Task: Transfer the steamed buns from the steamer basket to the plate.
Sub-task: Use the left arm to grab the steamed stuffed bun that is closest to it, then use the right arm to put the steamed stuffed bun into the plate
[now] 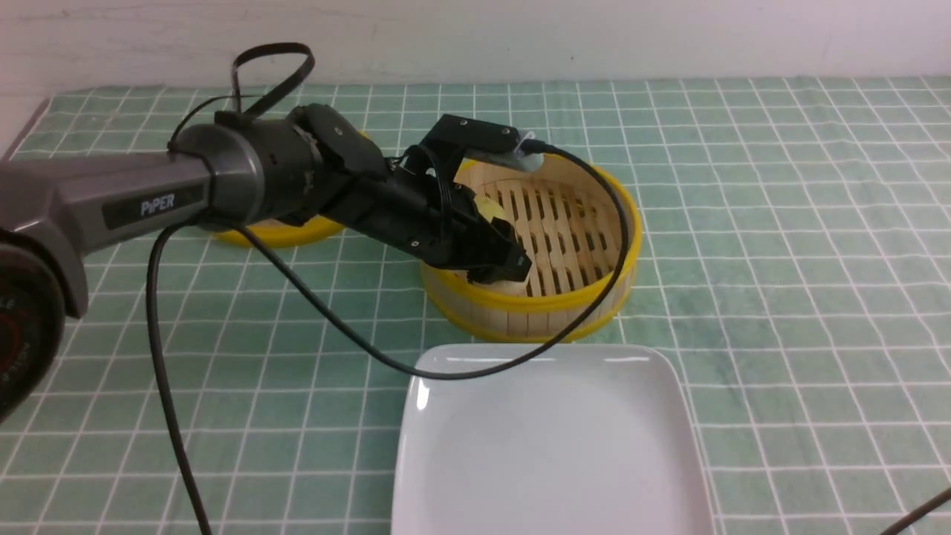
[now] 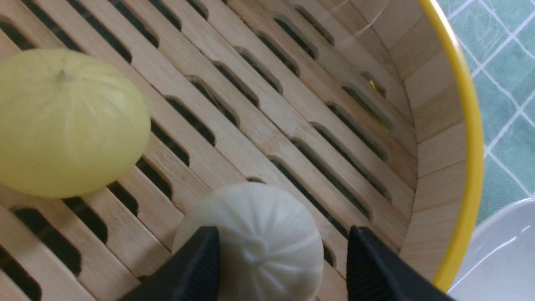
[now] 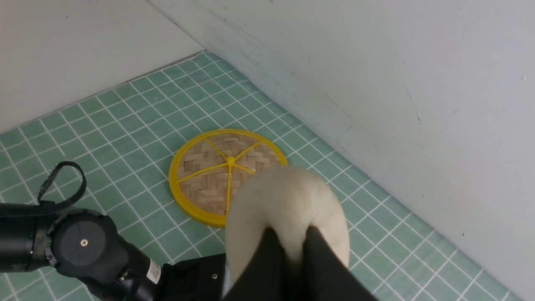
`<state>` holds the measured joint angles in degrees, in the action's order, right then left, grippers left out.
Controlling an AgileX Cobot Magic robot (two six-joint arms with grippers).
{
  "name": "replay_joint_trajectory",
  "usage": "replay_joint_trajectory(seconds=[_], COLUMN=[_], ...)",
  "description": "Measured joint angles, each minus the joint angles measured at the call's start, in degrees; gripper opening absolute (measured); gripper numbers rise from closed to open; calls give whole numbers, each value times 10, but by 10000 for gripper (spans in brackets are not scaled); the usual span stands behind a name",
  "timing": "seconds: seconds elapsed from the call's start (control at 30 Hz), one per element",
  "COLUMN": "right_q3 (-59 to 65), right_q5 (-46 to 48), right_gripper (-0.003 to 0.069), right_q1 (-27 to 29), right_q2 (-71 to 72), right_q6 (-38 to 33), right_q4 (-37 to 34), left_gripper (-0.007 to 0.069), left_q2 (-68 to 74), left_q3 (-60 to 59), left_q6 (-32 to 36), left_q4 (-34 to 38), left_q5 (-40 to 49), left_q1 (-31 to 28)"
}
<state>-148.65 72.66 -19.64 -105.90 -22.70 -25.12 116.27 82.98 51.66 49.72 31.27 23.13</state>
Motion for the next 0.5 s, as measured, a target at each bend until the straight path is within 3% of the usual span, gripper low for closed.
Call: replay_joint_trajectory(seconds=[0.13,0.23,0.33,0.5], right_q3=[0,0,0,0], right_q5=[0,0,0,0], right_gripper=[33,33,33,33], right_q1=[0,0,0,0], right_q2=[0,0,0,0], right_q6=[-1,-1,-1,-2], right_q4=[-7,-16,-23,-24], left_gripper=[287,83,30,25], left_q2=[2,4,0,-37], left_q3=[0,0,0,0], left_q6=[0,0,0,-2], left_q4=[2,2,2,-1], left_q5=[-17,-19,-19,-12], left_q1=[0,0,0,0])
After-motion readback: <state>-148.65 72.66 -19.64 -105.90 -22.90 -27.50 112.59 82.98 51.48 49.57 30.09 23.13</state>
